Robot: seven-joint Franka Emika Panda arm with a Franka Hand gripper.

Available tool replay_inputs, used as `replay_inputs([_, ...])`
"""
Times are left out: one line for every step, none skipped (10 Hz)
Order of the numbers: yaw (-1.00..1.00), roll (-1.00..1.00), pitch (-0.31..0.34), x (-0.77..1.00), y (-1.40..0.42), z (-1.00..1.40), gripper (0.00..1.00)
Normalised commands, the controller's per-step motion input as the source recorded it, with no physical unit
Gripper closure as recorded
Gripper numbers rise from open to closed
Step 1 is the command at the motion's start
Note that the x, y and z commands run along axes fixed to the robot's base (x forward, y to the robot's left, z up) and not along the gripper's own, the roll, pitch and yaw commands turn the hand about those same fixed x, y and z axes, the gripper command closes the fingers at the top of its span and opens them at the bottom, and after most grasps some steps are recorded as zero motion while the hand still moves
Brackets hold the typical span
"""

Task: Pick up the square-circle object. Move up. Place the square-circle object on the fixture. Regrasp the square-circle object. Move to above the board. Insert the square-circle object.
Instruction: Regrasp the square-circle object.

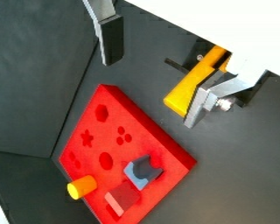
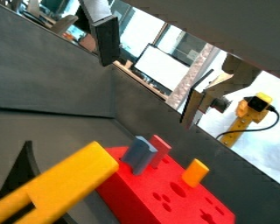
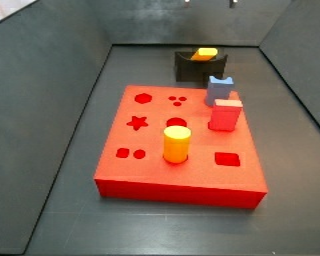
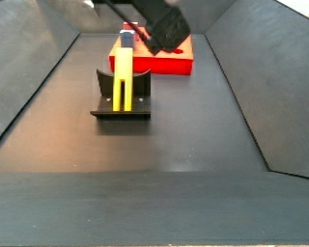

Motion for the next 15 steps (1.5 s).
replay_inputs([0.04, -0.07, 0.002, -1.00, 0.00, -0.03, 0.00])
replay_inputs([0.02, -0.06, -0.015, -1.00, 0.00, -0.01, 0.00])
replay_inputs([0.00, -0.03, -0.030, -1.00, 0.00, 0.01, 0.00])
replay_inputs([0.00, 0.00, -0.034, -1.00, 0.00, 0.00, 0.00])
replay_inputs([0.00, 0.04, -0.043, -1.00, 0.00, 0.01, 0.00])
replay_inputs([0.00, 0.06, -0.050, -0.98, 0.00, 0.02, 0.00])
replay_inputs([0.00, 0.09, -0.060, -0.78, -0.01, 0.02, 0.00])
replay_inputs([0.01, 0.10, -0.067, -0.69, -0.01, 0.02, 0.00])
replay_inputs([0.01, 0.11, -0.077, -0.50, -0.01, 0.02, 0.00])
replay_inputs([-1.00, 0.88, -0.039, -0.28, -0.50, -1.00, 0.00])
replay_inputs([-1.00, 0.88, -0.051, -0.12, -0.52, -1.00, 0.00])
replay_inputs([-1.00, 0.88, -0.067, -0.03, -0.53, -1.00, 0.00])
replay_inputs([-1.00, 0.86, -0.112, -0.01, -0.22, -0.70, 0.00])
replay_inputs([-1.00, 0.85, -0.131, 0.00, -0.13, -0.56, 0.00])
replay_inputs([-1.00, 0.84, -0.165, 0.01, -0.07, -0.30, 0.00])
